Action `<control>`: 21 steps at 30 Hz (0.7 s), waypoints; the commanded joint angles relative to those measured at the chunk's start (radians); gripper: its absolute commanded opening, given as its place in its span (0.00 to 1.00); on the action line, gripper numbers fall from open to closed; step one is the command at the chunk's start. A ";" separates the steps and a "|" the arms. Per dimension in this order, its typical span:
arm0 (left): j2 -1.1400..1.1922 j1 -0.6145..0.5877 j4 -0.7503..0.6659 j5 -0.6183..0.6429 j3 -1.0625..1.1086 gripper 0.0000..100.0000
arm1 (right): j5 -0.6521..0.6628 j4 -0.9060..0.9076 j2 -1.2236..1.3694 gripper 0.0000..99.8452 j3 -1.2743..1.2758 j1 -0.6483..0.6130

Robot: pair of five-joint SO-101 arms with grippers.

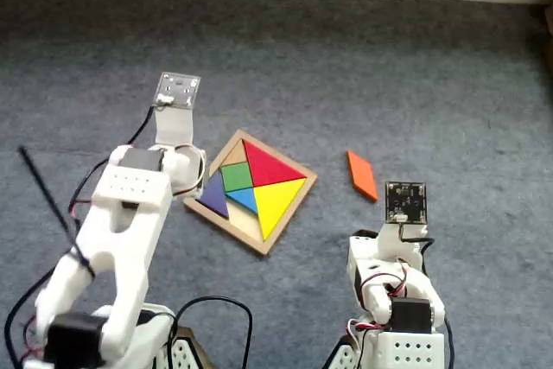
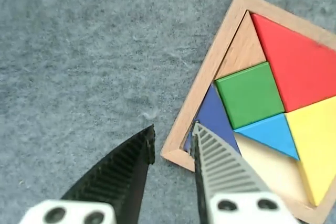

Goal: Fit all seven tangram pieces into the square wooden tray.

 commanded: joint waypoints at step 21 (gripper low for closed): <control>-0.898 -0.153 0.008 -0.166 0.498 0.01 | -0.003 -0.002 -0.021 0.03 0.111 0.010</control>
